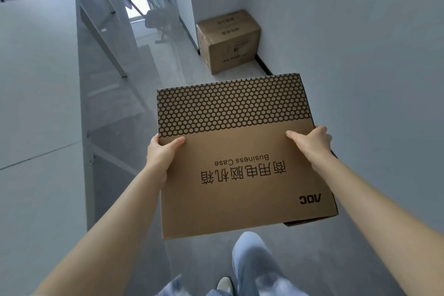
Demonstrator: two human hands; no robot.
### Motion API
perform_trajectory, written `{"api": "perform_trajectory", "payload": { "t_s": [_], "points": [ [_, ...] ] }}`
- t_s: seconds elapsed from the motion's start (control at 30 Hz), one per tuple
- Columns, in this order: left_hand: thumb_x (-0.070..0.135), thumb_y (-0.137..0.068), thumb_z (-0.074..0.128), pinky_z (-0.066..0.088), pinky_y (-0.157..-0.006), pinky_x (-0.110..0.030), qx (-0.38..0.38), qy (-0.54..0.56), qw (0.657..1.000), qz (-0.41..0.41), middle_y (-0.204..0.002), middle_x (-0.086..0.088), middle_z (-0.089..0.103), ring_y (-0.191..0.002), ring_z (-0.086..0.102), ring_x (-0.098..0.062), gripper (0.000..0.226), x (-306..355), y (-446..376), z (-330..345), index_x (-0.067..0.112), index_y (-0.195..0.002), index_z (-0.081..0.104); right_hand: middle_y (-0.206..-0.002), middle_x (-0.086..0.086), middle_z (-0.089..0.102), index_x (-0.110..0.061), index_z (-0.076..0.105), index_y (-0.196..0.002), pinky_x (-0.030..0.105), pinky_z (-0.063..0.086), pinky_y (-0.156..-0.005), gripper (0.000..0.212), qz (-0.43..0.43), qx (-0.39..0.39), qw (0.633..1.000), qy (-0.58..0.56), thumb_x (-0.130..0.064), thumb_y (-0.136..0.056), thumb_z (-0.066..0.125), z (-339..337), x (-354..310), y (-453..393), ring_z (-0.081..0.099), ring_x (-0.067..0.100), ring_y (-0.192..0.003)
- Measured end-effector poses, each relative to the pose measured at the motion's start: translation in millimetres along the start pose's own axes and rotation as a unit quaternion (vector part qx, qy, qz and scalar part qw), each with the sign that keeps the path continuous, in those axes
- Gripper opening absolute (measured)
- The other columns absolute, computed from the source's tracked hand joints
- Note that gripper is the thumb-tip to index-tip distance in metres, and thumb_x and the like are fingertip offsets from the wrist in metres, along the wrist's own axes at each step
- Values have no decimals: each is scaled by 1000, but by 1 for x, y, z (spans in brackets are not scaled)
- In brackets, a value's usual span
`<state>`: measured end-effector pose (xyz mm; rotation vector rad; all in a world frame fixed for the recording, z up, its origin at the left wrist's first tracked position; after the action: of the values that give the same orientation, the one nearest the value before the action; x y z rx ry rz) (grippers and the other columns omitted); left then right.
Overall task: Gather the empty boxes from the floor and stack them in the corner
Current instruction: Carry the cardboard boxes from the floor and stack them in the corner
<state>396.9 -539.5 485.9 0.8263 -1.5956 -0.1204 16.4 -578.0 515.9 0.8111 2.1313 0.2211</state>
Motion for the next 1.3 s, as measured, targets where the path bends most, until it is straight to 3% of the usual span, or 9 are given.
{"api": "perform_trajectory", "payload": {
  "t_s": [0.13, 0.33, 0.5, 1.03, 1.3],
  "points": [
    [31, -78, 79, 47, -85, -37, 15, 17, 1000, -16, -123, 0, 60, -105, 58, -21, 69, 49, -76, 50, 20, -139, 47, -142, 15, 33, -9, 28, -140, 40, 44, -78, 84, 24, 0, 1000, 14, -44, -78, 73, 17, -45, -86, 49, 35, -120],
    [34, -75, 80, 50, -93, -42, 20, 14, 999, -31, -125, -2, 62, -108, 59, -24, 70, 132, -179, 122, 21, -136, 49, -143, 17, 30, -9, 25, -142, 48, 47, -94, 90, 26, -19, 999, 37, -46, -76, 74, 25, -136, -217, 45, 38, -125],
    [35, -75, 81, 51, -93, -43, 19, 20, 999, -27, -121, -2, 64, -107, 61, -24, 66, 213, -273, 168, 20, -132, 53, -143, 17, 32, -11, 27, -140, 56, 41, -102, 90, 8, -21, 999, 40, -49, -74, 74, 34, -228, -322, 43, 39, -127],
    [37, -74, 80, 51, -96, -45, 28, 26, 999, -30, -120, 0, 65, -107, 62, -23, 67, 436, -621, 296, 20, -132, 52, -142, 15, 35, -8, 28, -141, 47, 45, -98, 90, -10, -42, 999, 22, -42, -74, 77, 126, -507, -645, 47, 34, -124],
    [33, -76, 79, 53, -95, -45, 57, 32, 997, -42, -118, -1, 65, -105, 64, -23, 61, 505, -752, 357, 18, -129, 53, -140, 14, 37, -9, 30, -140, 41, 45, -94, 84, -46, -80, 995, 44, -37, -77, 77, 175, -608, -800, 49, 33, -121]
  ]
}}
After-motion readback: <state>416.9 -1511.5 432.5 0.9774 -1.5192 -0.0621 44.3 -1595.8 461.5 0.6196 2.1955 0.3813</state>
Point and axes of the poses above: each hand's wrist, its own y-axis away from the middle knuckle, its own z-axis out of the palm, x = y × z, the point moved 5 cm from there along -y, towards the middle knuckle
